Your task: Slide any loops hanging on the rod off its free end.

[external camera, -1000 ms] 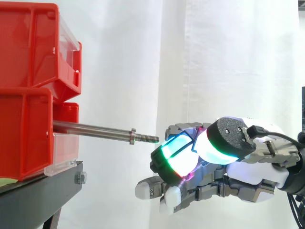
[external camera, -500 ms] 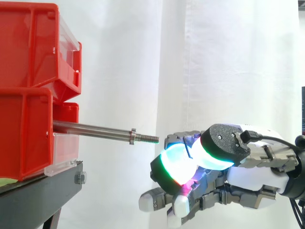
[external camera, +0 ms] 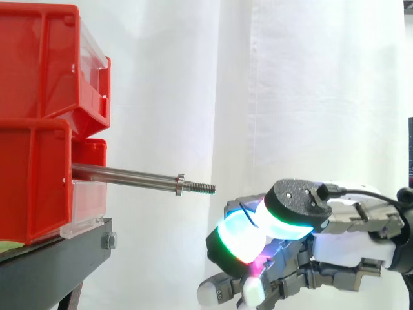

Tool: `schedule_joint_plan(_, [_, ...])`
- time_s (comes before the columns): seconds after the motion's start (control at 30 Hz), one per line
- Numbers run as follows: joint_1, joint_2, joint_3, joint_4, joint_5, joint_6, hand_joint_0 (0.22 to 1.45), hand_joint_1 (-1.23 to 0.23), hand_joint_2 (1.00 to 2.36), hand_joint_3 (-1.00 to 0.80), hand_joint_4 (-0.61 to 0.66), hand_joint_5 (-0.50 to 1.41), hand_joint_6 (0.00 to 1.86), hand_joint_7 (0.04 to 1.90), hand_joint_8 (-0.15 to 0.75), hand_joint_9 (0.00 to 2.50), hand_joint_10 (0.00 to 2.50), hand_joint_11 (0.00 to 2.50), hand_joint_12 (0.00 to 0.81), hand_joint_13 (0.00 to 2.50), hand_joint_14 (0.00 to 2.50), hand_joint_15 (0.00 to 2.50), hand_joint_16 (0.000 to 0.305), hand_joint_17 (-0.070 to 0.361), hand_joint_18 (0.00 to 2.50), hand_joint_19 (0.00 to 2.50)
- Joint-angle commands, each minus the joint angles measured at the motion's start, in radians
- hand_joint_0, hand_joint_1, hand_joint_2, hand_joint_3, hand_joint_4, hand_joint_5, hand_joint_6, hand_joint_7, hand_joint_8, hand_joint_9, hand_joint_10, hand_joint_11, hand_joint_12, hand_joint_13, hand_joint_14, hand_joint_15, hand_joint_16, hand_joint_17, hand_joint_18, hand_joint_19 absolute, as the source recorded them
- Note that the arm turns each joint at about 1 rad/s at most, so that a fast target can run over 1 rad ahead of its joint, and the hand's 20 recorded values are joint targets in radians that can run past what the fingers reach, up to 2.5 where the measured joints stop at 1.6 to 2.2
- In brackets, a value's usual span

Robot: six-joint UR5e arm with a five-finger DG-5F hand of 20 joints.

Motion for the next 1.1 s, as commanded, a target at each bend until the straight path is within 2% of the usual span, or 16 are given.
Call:
schedule_joint_plan(0.0, [0.001, 0.019, -0.002, -0.049, 0.001, -0.002, 0.58, -0.72, 1.00, -0.09, -0.06, -0.05, 0.77, 1.09, 0.297, 1.07, 0.01, 0.19, 0.384, 0.57, 0.00, 0.04, 0.058, 0.131, 0.72, 0.25])
schedule_joint_plan(0.07, [0.003, 0.022, 0.000, -0.078, 0.004, 0.001, 0.59, -0.72, 1.00, -0.08, -0.06, -0.05, 0.76, 1.10, 0.298, 1.07, 0.01, 0.19, 0.384, 0.57, 0.00, 0.04, 0.059, 0.132, 0.72, 0.25])
schedule_joint_plan(0.17, [0.004, 0.027, 0.000, -0.139, 0.030, 0.002, 0.59, -0.73, 1.00, -0.07, -0.07, -0.05, 0.76, 1.12, 0.303, 1.07, 0.01, 0.20, 0.384, 0.58, 0.00, 0.04, 0.059, 0.132, 0.73, 0.25])
schedule_joint_plan(0.3, [0.006, 0.036, 0.000, -0.176, 0.044, 0.013, 0.59, -0.74, 1.00, -0.06, -0.09, -0.05, 0.77, 1.13, 0.304, 1.07, 0.01, 0.21, 0.385, 0.58, 0.00, 0.04, 0.059, 0.133, 0.74, 0.25])
schedule_joint_plan(0.43, [0.010, 0.059, 0.000, -0.225, 0.050, 0.039, 0.59, -0.74, 1.00, -0.06, -0.11, -0.05, 0.77, 1.13, 0.300, 1.07, 0.01, 0.21, 0.383, 0.59, 0.00, 0.05, 0.059, 0.132, 0.75, 0.25])
schedule_joint_plan(0.57, [0.015, 0.087, 0.000, -0.284, 0.079, 0.045, 0.58, -0.75, 1.00, -0.05, -0.12, -0.05, 0.78, 1.10, 0.301, 1.07, 0.01, 0.20, 0.386, 0.59, 0.00, 0.05, 0.059, 0.132, 0.75, 0.24])
schedule_joint_plan(0.7, [0.023, 0.100, 0.000, -0.340, 0.112, 0.056, 0.56, -0.76, 1.07, -0.06, -0.13, -0.05, 0.78, 1.10, 0.298, 1.08, 0.01, 0.20, 0.390, 0.60, 0.00, 0.05, 0.060, 0.135, 0.77, 0.24])
schedule_joint_plan(0.8, [0.026, 0.100, 0.000, -0.374, 0.118, 0.085, 0.56, -0.76, 1.09, -0.07, -0.13, -0.04, 0.77, 1.11, 0.303, 1.08, 0.01, 0.20, 0.391, 0.61, 0.00, 0.05, 0.060, 0.136, 0.77, 0.23])
schedule_joint_plan(1.07, [0.036, 0.099, 0.000, -0.386, 0.119, 0.139, 0.54, -0.76, 1.15, -0.07, -0.13, -0.04, 0.77, 1.12, 0.309, 1.12, 0.01, 0.21, 0.396, 0.64, 0.00, 0.05, 0.061, 0.138, 0.80, 0.23])
